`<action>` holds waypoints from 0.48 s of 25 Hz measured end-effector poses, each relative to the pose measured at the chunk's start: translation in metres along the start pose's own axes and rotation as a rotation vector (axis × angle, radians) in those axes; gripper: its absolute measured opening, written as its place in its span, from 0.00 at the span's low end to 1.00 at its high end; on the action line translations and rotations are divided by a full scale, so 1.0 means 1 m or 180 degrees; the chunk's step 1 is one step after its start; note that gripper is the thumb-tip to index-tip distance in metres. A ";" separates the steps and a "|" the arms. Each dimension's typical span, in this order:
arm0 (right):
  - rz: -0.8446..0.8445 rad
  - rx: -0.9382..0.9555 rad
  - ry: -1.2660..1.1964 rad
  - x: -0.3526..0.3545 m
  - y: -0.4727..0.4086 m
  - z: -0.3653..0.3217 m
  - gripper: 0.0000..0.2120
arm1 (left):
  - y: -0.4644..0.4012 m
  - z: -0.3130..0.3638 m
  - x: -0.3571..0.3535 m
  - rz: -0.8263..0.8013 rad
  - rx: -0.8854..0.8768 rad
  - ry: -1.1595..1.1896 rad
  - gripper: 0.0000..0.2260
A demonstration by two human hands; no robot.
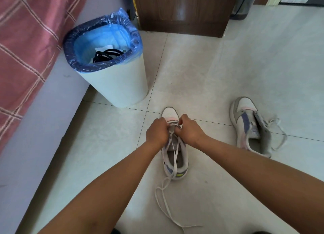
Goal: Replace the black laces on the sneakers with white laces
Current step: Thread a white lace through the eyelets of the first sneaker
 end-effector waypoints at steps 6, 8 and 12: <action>0.0021 0.0036 -0.0211 0.003 -0.001 0.002 0.08 | -0.003 -0.031 -0.006 -0.0109 0.0200 0.1039 0.15; 0.0038 0.0158 -0.0153 0.002 0.000 -0.001 0.08 | 0.000 -0.031 -0.009 -0.0009 0.0299 0.1127 0.16; 0.0033 0.0260 -0.0240 0.002 -0.002 0.001 0.06 | 0.002 -0.027 -0.006 0.0083 0.0334 0.1539 0.10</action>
Point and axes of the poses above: each hand's wrist, its own y-axis away from the middle knuckle, its own x-axis out of the back of the hand, z = x × y, the point moved 9 cm from there along -y, towards the middle knuckle, and after that the axes turned 11 degrees about z, right-handed, at the moved point
